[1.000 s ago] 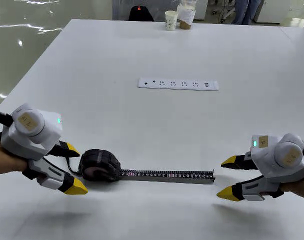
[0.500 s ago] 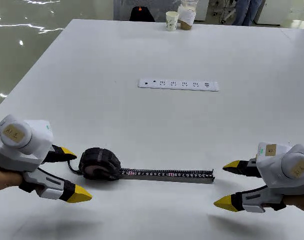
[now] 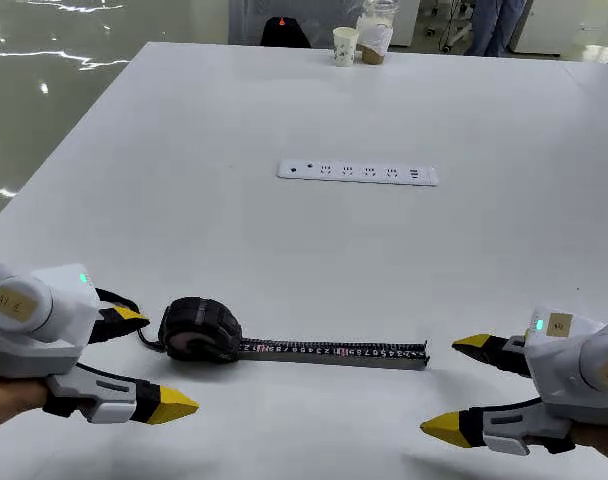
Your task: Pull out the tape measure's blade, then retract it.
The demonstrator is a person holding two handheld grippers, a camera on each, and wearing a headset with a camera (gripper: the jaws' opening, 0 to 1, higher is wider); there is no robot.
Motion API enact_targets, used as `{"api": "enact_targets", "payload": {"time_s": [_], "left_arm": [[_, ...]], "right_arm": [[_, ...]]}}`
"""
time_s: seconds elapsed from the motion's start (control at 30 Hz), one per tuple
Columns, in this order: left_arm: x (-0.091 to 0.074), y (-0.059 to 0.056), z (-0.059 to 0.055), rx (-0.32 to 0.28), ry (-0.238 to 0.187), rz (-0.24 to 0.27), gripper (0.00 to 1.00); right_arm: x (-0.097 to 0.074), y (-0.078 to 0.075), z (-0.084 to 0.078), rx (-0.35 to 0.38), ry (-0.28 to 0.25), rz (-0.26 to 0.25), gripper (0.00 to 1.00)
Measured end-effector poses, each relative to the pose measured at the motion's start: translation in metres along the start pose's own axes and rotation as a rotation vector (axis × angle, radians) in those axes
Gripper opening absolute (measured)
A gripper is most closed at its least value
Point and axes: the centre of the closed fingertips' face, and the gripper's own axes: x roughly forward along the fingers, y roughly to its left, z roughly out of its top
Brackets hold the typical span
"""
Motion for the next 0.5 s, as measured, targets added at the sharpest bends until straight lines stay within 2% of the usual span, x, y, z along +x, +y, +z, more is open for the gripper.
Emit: {"api": "enact_targets", "payload": {"time_s": [0.27,0.5], "left_arm": [[-0.004,-0.01,-0.003,-0.047,-0.05,0.035,0.81],[-0.004,-0.02,-0.009,-0.087,-0.052,0.04,0.82]], "right_arm": [[-0.002,0.009,0.004,0.025,-0.029,-0.018,0.7],[-0.001,0.014,0.008,0.044,-0.055,-0.041,0.76]]}}
